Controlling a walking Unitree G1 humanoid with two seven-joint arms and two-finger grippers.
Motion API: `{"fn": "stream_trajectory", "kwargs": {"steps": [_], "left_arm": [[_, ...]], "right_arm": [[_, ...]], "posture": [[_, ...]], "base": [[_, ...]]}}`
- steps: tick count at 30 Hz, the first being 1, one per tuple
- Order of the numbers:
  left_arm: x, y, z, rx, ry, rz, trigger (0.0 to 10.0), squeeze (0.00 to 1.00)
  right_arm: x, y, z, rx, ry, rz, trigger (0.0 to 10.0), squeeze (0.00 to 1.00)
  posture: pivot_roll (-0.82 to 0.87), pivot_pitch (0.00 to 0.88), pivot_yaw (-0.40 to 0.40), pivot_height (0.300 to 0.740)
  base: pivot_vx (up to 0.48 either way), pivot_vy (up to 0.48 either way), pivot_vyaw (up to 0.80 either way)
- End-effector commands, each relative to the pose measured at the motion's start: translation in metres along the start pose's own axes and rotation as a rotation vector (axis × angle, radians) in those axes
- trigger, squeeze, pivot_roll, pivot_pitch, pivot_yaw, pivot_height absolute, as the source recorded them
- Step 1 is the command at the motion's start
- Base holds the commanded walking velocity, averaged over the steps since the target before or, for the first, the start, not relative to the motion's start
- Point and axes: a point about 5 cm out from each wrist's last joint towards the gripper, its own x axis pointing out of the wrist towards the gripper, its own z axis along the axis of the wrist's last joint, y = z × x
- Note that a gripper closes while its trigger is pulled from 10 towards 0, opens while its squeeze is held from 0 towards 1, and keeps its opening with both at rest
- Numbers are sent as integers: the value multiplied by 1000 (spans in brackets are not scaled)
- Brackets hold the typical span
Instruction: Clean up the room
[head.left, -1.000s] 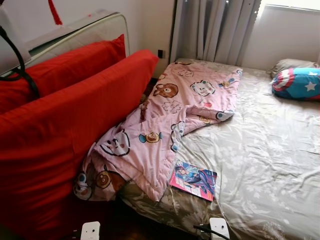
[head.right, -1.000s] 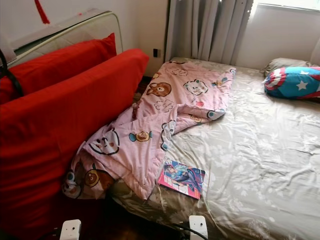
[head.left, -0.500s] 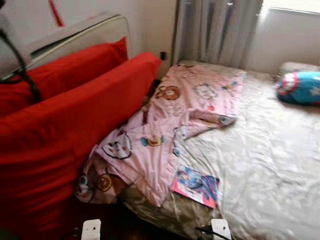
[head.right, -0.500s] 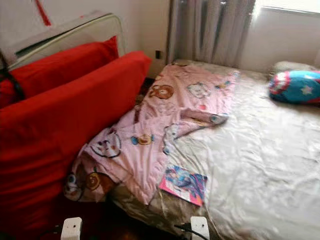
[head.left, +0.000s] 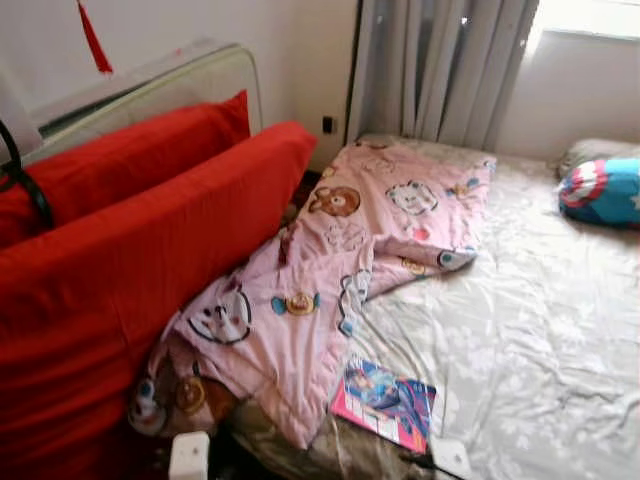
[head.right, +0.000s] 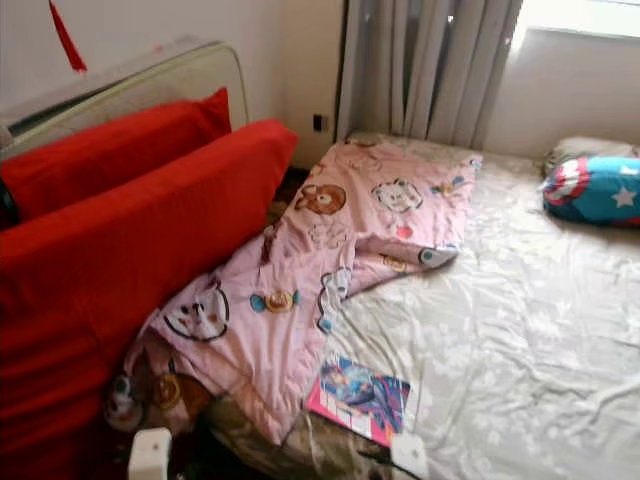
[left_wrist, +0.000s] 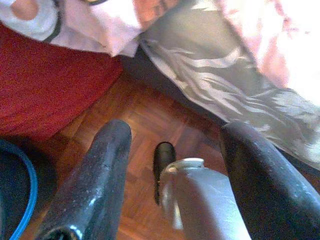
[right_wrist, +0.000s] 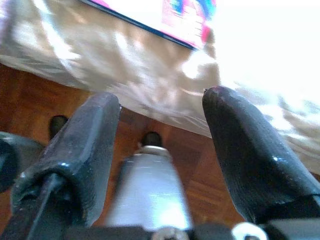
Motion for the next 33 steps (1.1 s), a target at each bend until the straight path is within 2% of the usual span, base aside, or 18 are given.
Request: {"fn": "stream_trajectory", "kwargs": {"steps": [1,5,8,9,11,12,14,15,16,17,18,22,26,33], "left_arm": [[1,-3,3,-1,-26,-18,10000,0],[4,-4,19,-18,-92,-28,10000,0],[6,-5,41,-32,-192,-50,10000,0],[7,-7,57,-34,-272,-66,10000,0],[7,-8,69,-37,-334,-78,10000,0],[5,-9,85,-41,-416,-93,10000,0],[4,-9,90,-42,-444,-99,10000,0],[0,-12,104,-34,-520,-119,10000,0],[-4,-15,113,-21,-571,-135,10000,0],[-4,-15,113,-21,-571,-135,10000,0],[-7,-16,117,-3,-608,-146,10000,0],[-17,-16,125,-6,-686,-147,10000,0],[-21,-16,127,-18,-703,-146,10000,0],[-27,-26,134,-9,-741,-172,10000,0]], "right_arm": [[0,-2,2,-1,-21,-2,10000,0],[-1,-2,4,10,-63,11,10000,0],[-1,-2,7,14,-101,12,10000,0],[-2,-2,9,30,-140,9,10000,0],[-3,-2,11,43,-172,9,10000,0],[-4,-2,13,56,-205,10,10000,0],[-4,-2,13,59,-215,10,10000,0],[-4,-10,71,58,-454,8,10000,0],[-11,-17,113,53,-625,1,10000,0],[-11,-17,113,53,-625,1,10000,0],[-15,-20,125,58,-687,-17,10000,0],[-22,-26,127,76,-756,-62,10000,0],[-26,-26,126,90,-786,-70,10000,0],[-29,-25,122,112,-797,-70,10000,0]], "posture": [[8,37,-42,740],[6,38,-42,740],[7,39,-44,740],[11,41,-43,740],[11,40,-42,740],[6,41,-41,740],[5,41,-41,740],[3,40,-41,740],[1,38,-39,740],[1,38,-39,740],[-2,37,-39,740],[2,33,-40,740],[-1,27,-42,740],[3,7,-50,740]], "base": [[0,0,0],[0,0,0],[0,0,0],[0,0,0],[0,0,0],[0,0,0],[0,0,0],[0,0,0],[0,0,0],[0,0,0],[0,0,0],[0,0,0],[0,0,0],[0,0,0]]}}
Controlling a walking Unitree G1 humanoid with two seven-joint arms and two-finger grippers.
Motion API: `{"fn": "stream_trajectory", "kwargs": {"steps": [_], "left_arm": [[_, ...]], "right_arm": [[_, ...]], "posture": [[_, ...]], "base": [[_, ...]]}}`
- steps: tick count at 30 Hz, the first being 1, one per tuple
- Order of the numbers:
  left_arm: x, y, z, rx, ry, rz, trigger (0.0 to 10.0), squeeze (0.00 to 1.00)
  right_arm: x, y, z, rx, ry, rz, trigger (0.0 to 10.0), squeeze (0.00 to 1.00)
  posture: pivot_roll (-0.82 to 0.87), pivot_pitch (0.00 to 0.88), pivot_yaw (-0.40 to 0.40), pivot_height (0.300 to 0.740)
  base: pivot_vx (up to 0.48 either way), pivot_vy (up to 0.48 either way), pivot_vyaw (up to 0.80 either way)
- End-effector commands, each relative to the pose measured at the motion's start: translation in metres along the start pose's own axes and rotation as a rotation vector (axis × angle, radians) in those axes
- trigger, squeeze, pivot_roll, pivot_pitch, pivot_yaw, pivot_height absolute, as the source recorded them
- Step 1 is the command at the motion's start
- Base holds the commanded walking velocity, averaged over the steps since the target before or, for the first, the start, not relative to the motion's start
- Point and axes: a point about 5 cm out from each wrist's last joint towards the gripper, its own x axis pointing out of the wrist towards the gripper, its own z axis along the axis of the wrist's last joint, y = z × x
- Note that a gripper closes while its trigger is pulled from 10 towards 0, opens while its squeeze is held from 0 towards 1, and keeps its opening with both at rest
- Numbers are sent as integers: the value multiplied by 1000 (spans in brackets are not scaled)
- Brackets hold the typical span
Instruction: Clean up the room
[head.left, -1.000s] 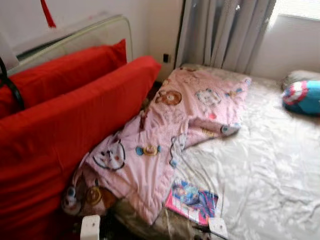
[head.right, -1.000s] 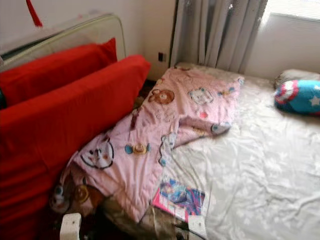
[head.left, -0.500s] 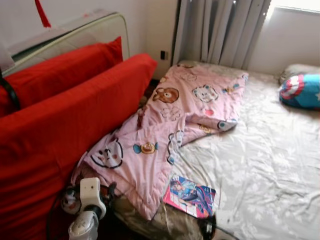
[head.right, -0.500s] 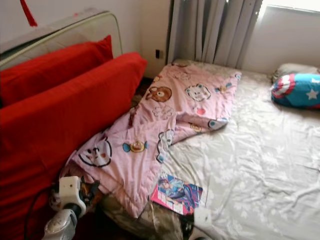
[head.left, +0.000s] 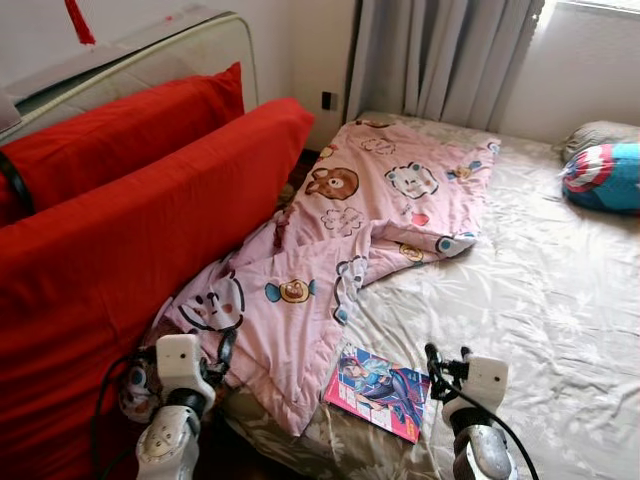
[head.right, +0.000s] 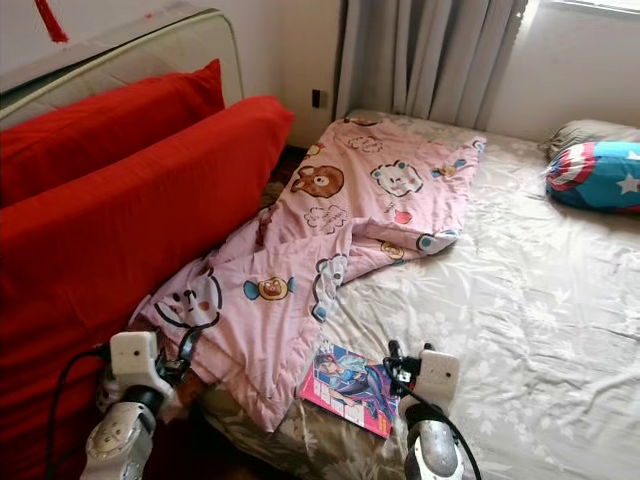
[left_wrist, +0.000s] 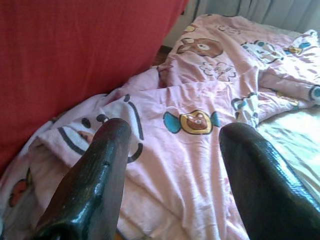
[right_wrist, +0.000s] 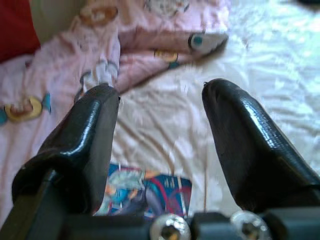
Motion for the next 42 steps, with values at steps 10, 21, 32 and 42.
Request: {"fn": "stream_trajectory", "kwargs": {"steps": [10,21,32,42], "left_arm": [[3,-1,9,-13,-2,5,10000,0],[4,-1,10,-17,1,14,10000,0],[5,-1,11,-14,7,17,10000,0],[4,-1,10,-13,15,19,10000,0]], "right_arm": [[0,0,0,-30,45,-1,10000,0],[0,4,-1,-29,40,7,10000,0],[1,10,-6,-38,82,32,10000,0],[1,12,-7,-42,92,40,10000,0]], "posture": [[-1,48,-58,740],[1,62,-58,715],[4,68,-58,691],[5,70,-58,691]], "base": [[0,0,0],[0,0,0],[0,0,0],[0,0,0]]}}
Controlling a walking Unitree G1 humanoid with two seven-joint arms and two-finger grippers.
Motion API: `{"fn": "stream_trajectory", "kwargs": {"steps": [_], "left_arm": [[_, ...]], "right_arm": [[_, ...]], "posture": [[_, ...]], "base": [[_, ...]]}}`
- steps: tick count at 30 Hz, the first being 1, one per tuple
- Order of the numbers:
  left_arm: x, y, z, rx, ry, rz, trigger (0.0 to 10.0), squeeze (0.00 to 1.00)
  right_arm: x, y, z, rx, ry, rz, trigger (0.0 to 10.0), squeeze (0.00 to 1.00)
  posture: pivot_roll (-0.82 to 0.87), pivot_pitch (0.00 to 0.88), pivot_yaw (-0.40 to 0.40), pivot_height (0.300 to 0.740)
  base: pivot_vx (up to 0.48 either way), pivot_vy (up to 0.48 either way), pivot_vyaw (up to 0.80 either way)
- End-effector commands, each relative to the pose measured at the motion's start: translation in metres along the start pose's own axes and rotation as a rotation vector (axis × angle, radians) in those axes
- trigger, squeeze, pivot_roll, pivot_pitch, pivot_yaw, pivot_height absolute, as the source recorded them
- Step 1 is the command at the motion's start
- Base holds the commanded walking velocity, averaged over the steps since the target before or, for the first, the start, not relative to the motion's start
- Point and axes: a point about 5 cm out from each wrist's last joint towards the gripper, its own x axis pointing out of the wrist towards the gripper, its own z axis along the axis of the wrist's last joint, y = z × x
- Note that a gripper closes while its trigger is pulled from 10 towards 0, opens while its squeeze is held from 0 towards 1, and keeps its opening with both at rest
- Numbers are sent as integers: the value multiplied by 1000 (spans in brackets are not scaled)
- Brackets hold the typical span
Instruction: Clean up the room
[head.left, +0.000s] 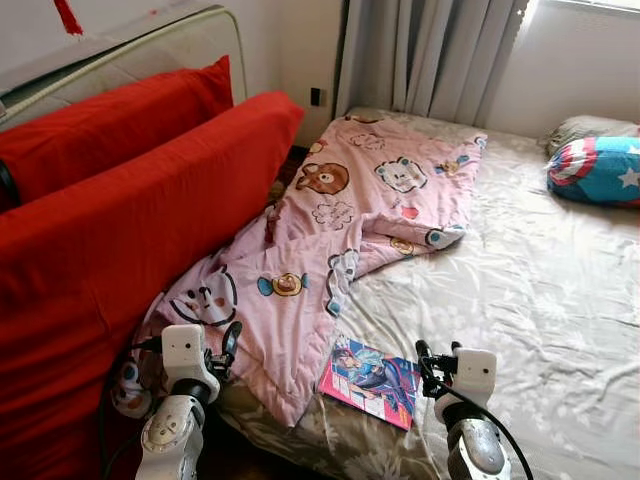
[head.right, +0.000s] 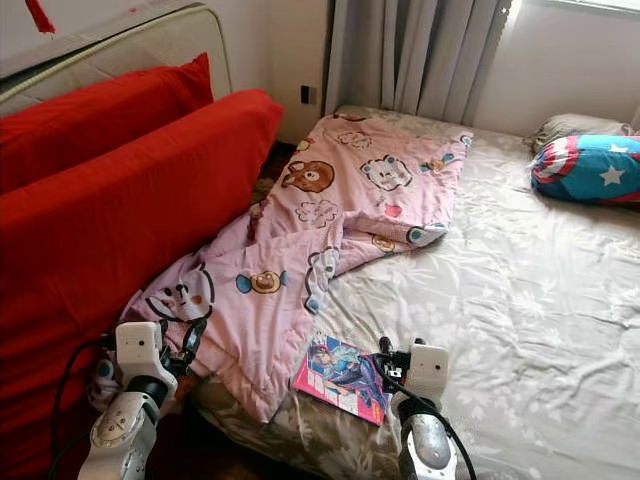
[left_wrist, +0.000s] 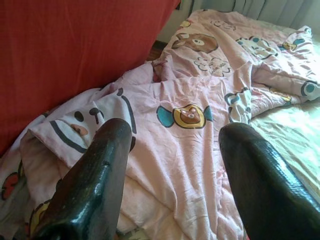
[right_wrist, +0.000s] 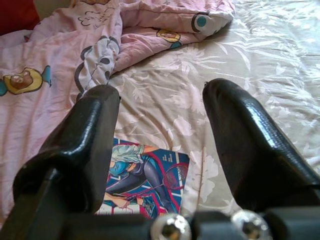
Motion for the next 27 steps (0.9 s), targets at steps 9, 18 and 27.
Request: {"fn": "stream_trajectory", "kwargs": {"steps": [9,18,27], "left_arm": [[-1,0,1,-6,0,7,10000,0],[-1,-1,-1,-9,9,0,10000,0],[-1,-2,-2,-9,17,-4,10000,0]], "right_arm": [[1,2,0,9,0,6,10000,0],[2,2,0,4,7,10,10000,0],[2,5,-3,11,30,35,10000,0]], "posture": [[5,70,-59,666],[4,68,-59,666],[6,67,-58,637]], "base": [[0,0,0],[0,0,0],[0,0,0]]}}
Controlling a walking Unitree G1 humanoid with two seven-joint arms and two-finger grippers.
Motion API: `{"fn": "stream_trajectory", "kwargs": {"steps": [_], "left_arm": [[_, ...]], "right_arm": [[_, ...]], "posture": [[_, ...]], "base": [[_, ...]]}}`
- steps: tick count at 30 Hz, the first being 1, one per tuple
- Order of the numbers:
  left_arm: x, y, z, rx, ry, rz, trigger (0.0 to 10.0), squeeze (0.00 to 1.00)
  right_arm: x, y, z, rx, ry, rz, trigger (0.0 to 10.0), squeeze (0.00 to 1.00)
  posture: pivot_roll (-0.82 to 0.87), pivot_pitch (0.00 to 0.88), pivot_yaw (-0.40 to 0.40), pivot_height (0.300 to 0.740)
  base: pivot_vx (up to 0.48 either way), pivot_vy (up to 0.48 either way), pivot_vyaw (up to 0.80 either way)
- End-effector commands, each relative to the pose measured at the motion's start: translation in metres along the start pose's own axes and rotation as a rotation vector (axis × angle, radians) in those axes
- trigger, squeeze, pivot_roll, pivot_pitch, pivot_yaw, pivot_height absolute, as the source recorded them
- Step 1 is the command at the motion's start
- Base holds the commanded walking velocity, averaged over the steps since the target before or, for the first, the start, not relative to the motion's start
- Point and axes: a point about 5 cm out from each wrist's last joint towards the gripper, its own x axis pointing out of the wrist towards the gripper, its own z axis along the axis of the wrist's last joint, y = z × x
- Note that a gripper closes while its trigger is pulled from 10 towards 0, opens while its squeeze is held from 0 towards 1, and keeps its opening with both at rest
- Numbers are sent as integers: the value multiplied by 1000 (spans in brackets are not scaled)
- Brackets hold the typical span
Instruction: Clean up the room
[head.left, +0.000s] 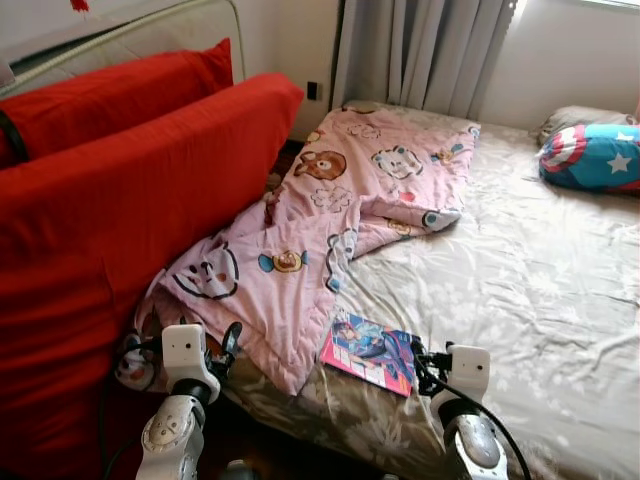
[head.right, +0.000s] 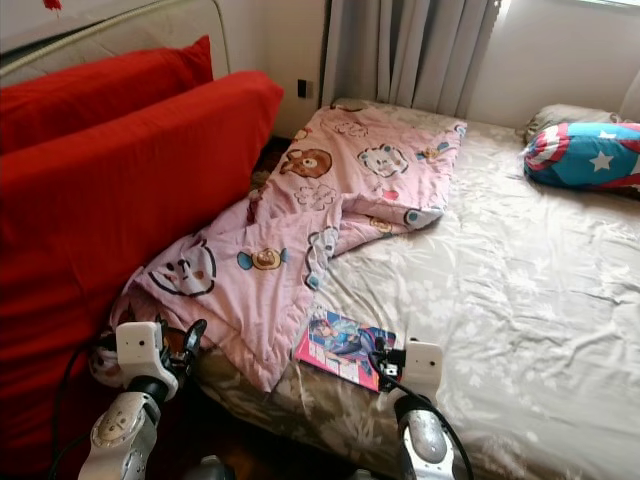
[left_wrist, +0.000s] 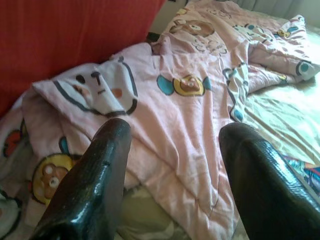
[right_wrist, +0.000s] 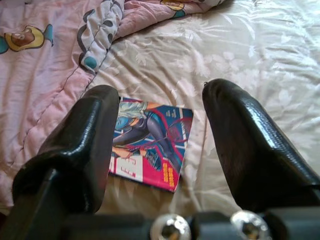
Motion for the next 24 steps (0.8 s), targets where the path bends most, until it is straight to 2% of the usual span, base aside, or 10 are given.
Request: {"fn": "stream_trajectory", "kwargs": {"steps": [1,24], "left_arm": [[-1,-1,-2,-7,18,-4,10000,0],[1,-6,-3,-15,34,-30,10000,0]], "right_arm": [[-2,-2,-3,12,9,-5,10000,0],[-1,0,-4,19,17,14,10000,0]], "posture": [[6,67,-58,637],[7,56,-55,637]], "base": [[0,0,0],[0,0,0]]}}
